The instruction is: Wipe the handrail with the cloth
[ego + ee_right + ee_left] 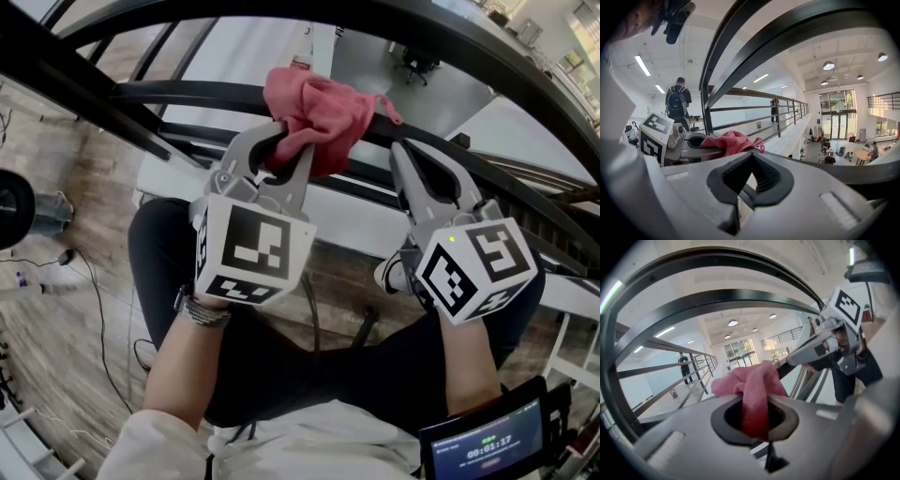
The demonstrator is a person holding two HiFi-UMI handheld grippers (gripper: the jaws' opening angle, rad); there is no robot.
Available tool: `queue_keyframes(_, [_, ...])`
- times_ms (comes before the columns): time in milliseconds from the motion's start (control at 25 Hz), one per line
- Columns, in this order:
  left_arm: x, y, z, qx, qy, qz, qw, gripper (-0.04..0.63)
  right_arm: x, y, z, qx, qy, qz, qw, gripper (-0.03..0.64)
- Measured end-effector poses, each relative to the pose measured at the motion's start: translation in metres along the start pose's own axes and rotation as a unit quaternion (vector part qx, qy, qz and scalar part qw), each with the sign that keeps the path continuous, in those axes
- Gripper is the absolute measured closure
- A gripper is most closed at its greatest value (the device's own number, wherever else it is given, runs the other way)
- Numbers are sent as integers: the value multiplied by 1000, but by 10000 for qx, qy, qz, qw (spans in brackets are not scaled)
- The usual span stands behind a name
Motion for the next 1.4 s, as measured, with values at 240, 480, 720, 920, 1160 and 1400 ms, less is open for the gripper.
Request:
queue_keyframes(240, [1,1,0,-29,23,-28,10000,566,1,-1,-2,-14,37,-11,10000,615])
queue_keyframes(480, [4,-4,3,4,-10,-85,10000,566,0,-3,-3,-35,41,-1,10000,615])
queue_keyframes(720, [6,-6,4,21,-31,-144,9999,566,0,-4,-3,-35,47,3,10000,615])
queue_keyframes(920, [7,-9,5,17,-34,-188,9998,566,-1,-6,-3,-32,48,8,10000,615])
queue_keyframes(1160, [9,-13,6,-1,-39,-234,9997,566,-2,-7,-4,-34,52,7,10000,615])
queue_keyframes(1400, [11,-15,10,86,-71,-287,9995,566,-2,-8,-5,-36,46,17,10000,615])
Point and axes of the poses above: the fingertips, and each gripper's own axes: x forward along the fingers, y to its left, z out of its top, the point moved 9 cm from there along -x, backward along the fingers, and after that the axes turned 2 degrees about z, right-handed, at the moved point
